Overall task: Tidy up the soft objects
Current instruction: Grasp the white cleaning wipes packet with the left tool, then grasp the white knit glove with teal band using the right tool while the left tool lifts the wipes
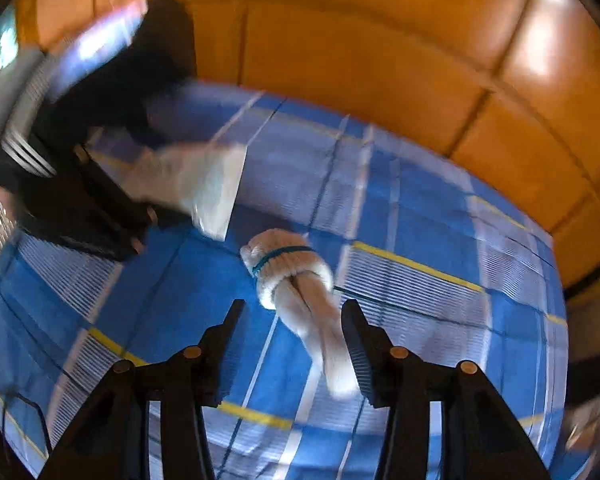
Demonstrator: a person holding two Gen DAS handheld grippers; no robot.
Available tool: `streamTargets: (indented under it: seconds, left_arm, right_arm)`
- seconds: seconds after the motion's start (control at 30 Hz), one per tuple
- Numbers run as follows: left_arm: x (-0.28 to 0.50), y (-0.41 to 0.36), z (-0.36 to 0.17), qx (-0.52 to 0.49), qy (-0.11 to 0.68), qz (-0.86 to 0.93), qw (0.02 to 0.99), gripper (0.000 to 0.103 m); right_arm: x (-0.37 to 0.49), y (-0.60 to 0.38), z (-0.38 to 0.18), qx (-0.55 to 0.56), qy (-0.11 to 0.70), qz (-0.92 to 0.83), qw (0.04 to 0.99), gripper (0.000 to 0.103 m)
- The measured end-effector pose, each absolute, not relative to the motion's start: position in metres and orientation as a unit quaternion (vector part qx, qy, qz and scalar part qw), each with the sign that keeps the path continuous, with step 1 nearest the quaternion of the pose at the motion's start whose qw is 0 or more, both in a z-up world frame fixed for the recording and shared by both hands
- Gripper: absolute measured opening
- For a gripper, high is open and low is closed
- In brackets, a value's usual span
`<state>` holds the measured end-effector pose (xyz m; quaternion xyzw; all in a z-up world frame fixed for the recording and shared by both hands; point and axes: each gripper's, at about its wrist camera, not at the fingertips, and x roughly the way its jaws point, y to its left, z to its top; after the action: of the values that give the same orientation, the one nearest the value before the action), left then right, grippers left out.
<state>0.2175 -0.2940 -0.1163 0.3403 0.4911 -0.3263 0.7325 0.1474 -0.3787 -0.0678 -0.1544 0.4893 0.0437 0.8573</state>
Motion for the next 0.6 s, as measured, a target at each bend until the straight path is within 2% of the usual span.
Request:
streamTargets:
  seconds: [0.17,0.37,0.6]
  left_arm:
    - [0.243,-0.276,-0.107,0.25,0.534,-0.303,0.749,0.06]
    - [0.264,-0.258,-0.094,0.16,0.557,-0.287,0.763,0.06]
    - [0.292,-0.23,-0.062,0.089,0.563,-0.25,0.783,0.06]
  right_arm:
    - [0.185,-0.382,-0.084,-0.134,0.518,0.052,0.843,0.047]
    - [0.175,-0.377,-0.085,-0.1,0.512,0.03,0.853,0.032]
    - [0.16,-0.372,-0.09,-0.039,0.508,0.002,0.86,0.032]
